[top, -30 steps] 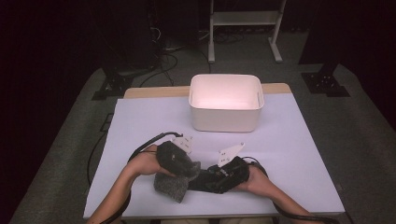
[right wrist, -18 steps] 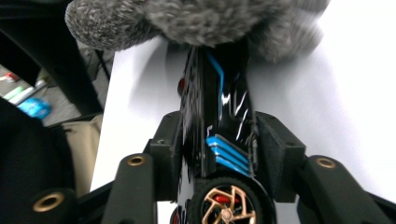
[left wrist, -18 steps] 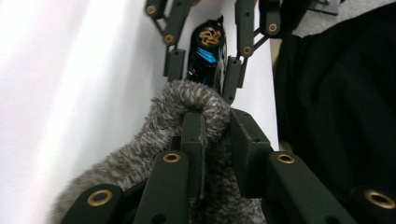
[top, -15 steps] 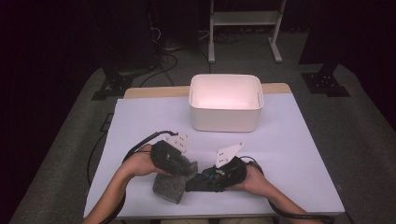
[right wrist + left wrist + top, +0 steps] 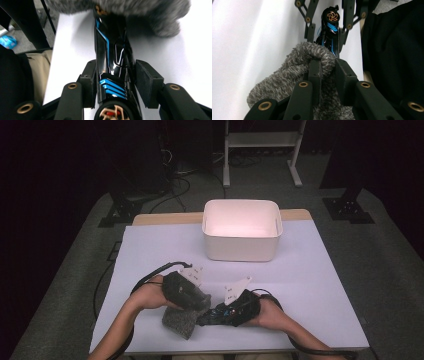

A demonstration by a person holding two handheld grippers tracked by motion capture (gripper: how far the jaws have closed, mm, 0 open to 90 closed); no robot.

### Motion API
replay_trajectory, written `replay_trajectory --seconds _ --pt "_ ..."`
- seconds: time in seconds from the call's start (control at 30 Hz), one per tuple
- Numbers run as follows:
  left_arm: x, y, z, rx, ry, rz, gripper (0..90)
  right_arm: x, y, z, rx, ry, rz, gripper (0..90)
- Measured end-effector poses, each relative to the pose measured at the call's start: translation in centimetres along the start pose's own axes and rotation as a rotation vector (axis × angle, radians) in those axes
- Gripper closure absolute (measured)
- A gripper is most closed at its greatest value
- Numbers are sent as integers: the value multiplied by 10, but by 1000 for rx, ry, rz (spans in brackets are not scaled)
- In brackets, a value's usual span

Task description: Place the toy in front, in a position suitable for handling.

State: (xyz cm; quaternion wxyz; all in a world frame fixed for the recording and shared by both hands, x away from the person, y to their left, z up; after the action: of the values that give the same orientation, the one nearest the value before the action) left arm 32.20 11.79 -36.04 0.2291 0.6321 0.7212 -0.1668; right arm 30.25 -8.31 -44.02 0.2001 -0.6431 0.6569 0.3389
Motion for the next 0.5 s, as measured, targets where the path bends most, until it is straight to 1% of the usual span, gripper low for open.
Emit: replay_trajectory --seconds 0.07,0.17,0.23,0.3,0.37,0.43,0.5 --pt "1 0 1 0 1 -4 757 1 -1 6 9 20 -2 541" --pt "4 0 0 -2 -10 -10 757 3 1 6 19 15 -22 549" --pt "4 1 -1 -9 -11 -10 757 3 3 6 40 14 -44 553" --pt "4 2 -2 -22 -9 -14 757 4 2 5 77 14 -45 556" --pt "5 5 -3 -30 -7 -13 753 6 -1 2 99 11 -39 557" --pt "5 7 -4 -38 -14 -20 753 9 -6 -2 119 8 -44 556" --pt "4 9 -3 -48 -2 -15 753 11 -11 -5 106 5 -38 556"
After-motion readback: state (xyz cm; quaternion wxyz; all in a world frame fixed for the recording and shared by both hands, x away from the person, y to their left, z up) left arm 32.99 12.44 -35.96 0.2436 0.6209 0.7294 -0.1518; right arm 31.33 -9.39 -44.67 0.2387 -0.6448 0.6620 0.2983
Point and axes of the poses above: each handheld gripper's, and its own axes: z roughly forward along the jaws, x roughly out of its underside, y roughly to its left, the point moved 1 cm from there along z, roughly forward along the jaws, and after that the axes turned 12 degrees about -x, right-handed, at the moved point
